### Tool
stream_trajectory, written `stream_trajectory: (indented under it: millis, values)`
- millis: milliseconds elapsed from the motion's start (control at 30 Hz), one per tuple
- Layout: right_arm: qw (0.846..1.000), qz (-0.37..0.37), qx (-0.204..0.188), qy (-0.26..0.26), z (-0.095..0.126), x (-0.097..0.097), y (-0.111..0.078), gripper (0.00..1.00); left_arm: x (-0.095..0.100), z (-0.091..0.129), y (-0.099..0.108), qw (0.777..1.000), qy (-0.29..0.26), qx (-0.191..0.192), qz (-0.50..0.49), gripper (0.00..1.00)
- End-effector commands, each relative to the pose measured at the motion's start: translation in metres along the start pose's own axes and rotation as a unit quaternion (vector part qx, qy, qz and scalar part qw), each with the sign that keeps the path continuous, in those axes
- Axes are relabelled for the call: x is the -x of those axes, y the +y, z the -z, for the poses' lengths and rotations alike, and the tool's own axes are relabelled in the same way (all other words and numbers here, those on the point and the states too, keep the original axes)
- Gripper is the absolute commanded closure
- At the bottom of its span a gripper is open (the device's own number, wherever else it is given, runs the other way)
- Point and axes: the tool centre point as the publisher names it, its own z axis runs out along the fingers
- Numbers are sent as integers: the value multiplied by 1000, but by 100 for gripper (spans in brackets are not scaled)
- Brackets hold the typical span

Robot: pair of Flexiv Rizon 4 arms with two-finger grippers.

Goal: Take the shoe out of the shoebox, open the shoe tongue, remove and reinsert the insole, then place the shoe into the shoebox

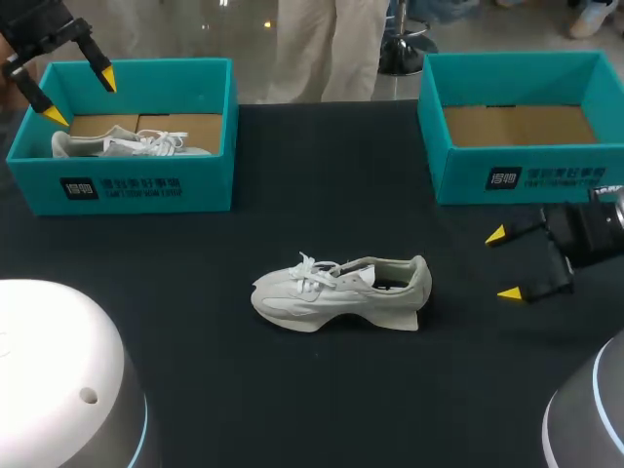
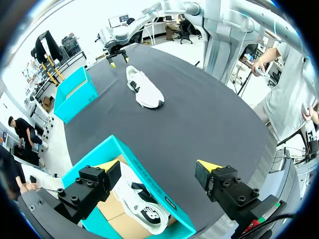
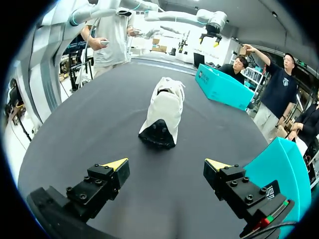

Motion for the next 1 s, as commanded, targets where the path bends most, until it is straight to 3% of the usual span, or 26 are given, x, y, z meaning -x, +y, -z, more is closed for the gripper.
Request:
stream_trajectory:
  millis: [33,1000]
  values:
    - [1000,-10,-9,5,-2,5,-4,0,0,0,0,1000,0,1,0,0]
    - [1000,-20,-17,0,-2,5,-6,0,0,0,0,1000,0,1,0,0]
